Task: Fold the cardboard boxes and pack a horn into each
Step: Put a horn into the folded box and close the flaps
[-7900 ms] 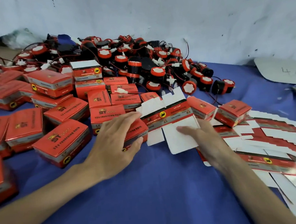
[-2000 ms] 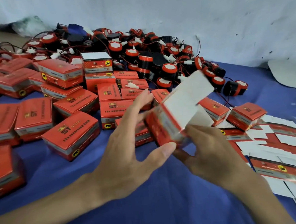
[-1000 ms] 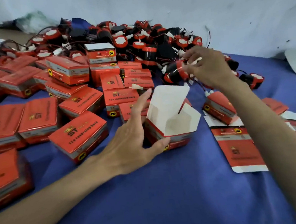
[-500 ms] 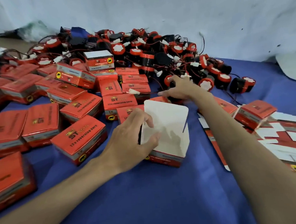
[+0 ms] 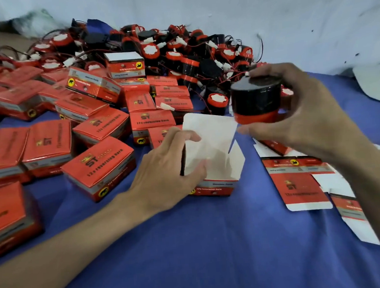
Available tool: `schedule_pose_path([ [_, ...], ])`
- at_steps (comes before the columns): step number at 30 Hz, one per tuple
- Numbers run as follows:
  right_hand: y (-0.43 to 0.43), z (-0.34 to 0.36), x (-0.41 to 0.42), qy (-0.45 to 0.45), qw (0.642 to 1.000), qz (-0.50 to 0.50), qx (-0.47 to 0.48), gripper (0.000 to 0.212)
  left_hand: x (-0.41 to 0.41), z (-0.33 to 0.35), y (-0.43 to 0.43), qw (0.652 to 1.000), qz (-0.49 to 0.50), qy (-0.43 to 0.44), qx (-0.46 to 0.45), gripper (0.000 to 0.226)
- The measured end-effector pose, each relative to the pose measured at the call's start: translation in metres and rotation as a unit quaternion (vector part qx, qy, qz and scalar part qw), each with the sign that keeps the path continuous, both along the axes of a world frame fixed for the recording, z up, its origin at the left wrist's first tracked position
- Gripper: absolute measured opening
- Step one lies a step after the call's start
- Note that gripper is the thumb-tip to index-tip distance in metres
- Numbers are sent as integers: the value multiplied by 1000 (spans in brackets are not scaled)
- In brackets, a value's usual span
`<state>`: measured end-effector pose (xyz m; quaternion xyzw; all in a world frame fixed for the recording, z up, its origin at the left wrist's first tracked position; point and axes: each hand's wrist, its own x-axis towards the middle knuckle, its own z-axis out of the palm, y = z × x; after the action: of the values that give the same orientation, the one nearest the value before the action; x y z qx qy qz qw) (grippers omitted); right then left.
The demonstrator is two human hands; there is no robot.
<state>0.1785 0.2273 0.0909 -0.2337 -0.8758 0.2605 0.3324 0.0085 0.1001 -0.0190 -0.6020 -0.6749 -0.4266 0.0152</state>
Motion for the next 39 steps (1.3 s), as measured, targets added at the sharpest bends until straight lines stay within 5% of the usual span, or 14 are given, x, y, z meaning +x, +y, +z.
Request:
schedule_pose_path([
  [8, -14, -32, -3, -41, 969, -27, 244, 66, 1, 2, -1, 1000, -7, 4, 3, 46],
  [15, -29, -18, 0, 93, 969, -30, 225, 52, 1, 2, 0, 1000, -5, -1, -1, 44],
  [21, -49, -38, -23, -147, 967, -39, 203, 60, -1, 0, -3, 996, -50, -71, 13, 30],
  [28, -61, -49, -34, -123, 936, -150, 295, 46, -4, 3, -6, 991, -97, -92, 12, 44],
  [32, -65, -58, -36, -212, 920, -184, 273, 41, -1, 3, -10, 990, -108, -85, 29, 42],
  [37, -66, -60, -31, -295, 891, -140, 315, 27, 9, 0, -8, 995, -43, -83, -28, 29],
  [39, -63, -60, -28, -344, 900, -82, 256, 31, 10, -1, -9, 994, -40, -93, -47, 31],
])
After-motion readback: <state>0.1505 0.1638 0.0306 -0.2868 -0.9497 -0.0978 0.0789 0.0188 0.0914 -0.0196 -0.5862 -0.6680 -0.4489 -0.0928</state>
